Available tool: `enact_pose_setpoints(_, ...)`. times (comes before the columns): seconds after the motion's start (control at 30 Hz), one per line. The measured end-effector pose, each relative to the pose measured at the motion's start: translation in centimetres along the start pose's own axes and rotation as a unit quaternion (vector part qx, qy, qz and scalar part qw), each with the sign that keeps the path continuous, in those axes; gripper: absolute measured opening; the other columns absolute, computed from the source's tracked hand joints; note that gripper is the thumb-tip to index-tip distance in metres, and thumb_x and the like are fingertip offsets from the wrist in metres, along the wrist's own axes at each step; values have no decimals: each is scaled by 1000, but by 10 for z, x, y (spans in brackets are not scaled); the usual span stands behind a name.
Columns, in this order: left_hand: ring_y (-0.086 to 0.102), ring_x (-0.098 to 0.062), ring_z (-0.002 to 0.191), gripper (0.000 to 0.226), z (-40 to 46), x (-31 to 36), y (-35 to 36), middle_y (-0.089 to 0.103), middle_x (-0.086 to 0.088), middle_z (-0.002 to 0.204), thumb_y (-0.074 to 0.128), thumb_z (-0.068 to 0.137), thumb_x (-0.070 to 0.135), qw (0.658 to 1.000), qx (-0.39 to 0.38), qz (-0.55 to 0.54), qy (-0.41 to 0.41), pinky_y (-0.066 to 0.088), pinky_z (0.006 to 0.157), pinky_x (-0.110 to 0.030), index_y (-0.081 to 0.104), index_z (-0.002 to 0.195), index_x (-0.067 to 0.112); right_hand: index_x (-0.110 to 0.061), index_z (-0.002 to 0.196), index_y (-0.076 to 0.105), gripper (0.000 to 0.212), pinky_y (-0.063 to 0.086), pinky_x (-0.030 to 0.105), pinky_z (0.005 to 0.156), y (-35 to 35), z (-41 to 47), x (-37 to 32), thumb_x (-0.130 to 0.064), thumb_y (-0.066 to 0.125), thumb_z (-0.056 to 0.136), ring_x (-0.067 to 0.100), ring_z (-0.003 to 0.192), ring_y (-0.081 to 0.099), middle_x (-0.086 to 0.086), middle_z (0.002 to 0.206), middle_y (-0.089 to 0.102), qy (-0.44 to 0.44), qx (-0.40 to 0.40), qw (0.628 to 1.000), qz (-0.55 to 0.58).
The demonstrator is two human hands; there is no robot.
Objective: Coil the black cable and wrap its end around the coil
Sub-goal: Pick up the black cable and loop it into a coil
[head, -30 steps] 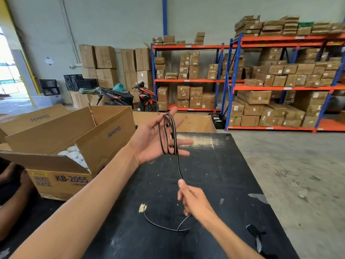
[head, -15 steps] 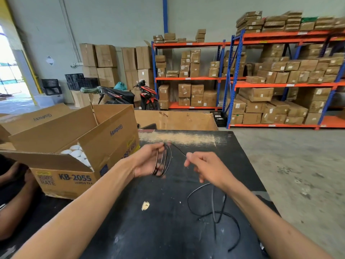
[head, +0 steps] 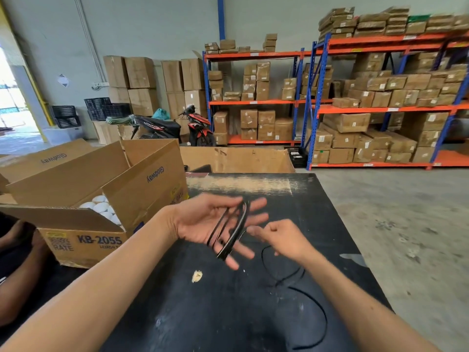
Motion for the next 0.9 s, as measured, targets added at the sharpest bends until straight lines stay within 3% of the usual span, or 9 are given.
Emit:
enact_pose_setpoints(0.07, 31, -52, 139, 50, 1, -30, -15, 34, 15, 157, 32, 103, 47, 991, 42, 67, -104, 30, 108, -68, 35, 151, 36, -15, 55, 64, 44, 51, 30, 53, -14, 8, -16, -49, 72, 82, 13, 53, 51, -4, 51, 53, -10, -19, 1000, -21)
enact_pose_setpoints(0.13, 58, -33, 108, 47, 1, -46, -36, 55, 12, 128, 36, 102, 47, 970, 125, 128, -165, 49, 89, -46, 46, 146, 33, -8, 69, 76, 52, 53, 27, 57, -27, 13, -34, -56, 67, 88, 13, 54, 56, -11, 51, 63, -10, -22, 999, -26)
enact_pose_setpoints(0.2, 57, -11, 67, 43, 1, -42, -56, 54, 9, 101, 34, 104, 42, 954, 227, 132, -141, 46, 60, -27, 53, 140, 30, -8, 77, 80, 50, 54, 28, 58, -31, 15, -47, -50, 60, 95, 13, 53, 55, -14, 48, 60, -7, -20, 1000, -6)
enact_pose_setpoints(0.27, 50, -10, 54, 38, -3, -27, -76, 50, 6, 88, 34, 104, 41, 946, 307, 93, -54, 40, 51, -25, 60, 131, 32, -10, 82, 80, 43, 53, 25, 55, -26, 11, -56, -43, 57, 99, 9, 48, 50, -9, 53, 54, -12, -24, 999, 30)
enact_pose_setpoints(0.4, 49, -25, 72, 37, -17, 13, -97, 50, 0, 86, 39, 100, 43, 922, 344, -57, 166, 46, 76, -45, 72, 112, 31, -8, 96, 72, 34, 52, 27, 48, 10, -10, -49, -31, 48, 104, 11, 43, 40, -3, 61, 49, -25, -78, 987, 139)
enact_pose_setpoints(0.47, 58, -41, 102, 41, -26, 35, -97, 56, -2, 104, 38, 100, 41, 900, 327, -126, 260, 43, 93, -66, 64, 128, 29, -13, 95, 69, 34, 53, 29, 53, 36, -23, -34, -31, 43, 106, 11, 43, 38, -4, 58, 49, -21, -114, 976, 182)
enact_pose_setpoints(0.57, 48, -59, 124, 45, -30, 61, -73, 48, -2, 146, 38, 99, 40, 897, 263, -158, 319, 40, 92, -77, 55, 139, 29, -19, 89, 69, 44, 54, 30, 66, 67, -40, -6, -47, 39, 106, 12, 49, 44, -6, 58, 49, -9, -145, 977, 158)
enact_pose_setpoints(0.77, 30, -60, 133, 50, 3, 29, 0, 18, 4, 164, 23, 103, 46, 992, 14, -27, 120, 19, 108, -75, 28, 153, 39, -18, 59, 63, 46, 45, 25, 60, 38, -19, 11, -56, 63, 86, 6, 46, 48, -12, 43, 52, 5, -45, 997, 68)
enact_pose_setpoints(0.9, 40, -58, 130, 51, 3, -28, -5, 31, 12, 160, 24, 104, 46, 985, 15, 125, -118, 23, 113, -66, 28, 153, 37, -17, 56, 66, 46, 38, 16, 51, -18, -1, -20, -58, 81, 70, 0, 50, 56, -12, 49, 62, -37, -6, 997, -72)
Point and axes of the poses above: each hand's wrist, its own z-axis towards the middle knuckle, its own y-axis out of the palm, x = y × z, the point moved 9 cm from there along z, towards the middle knuckle
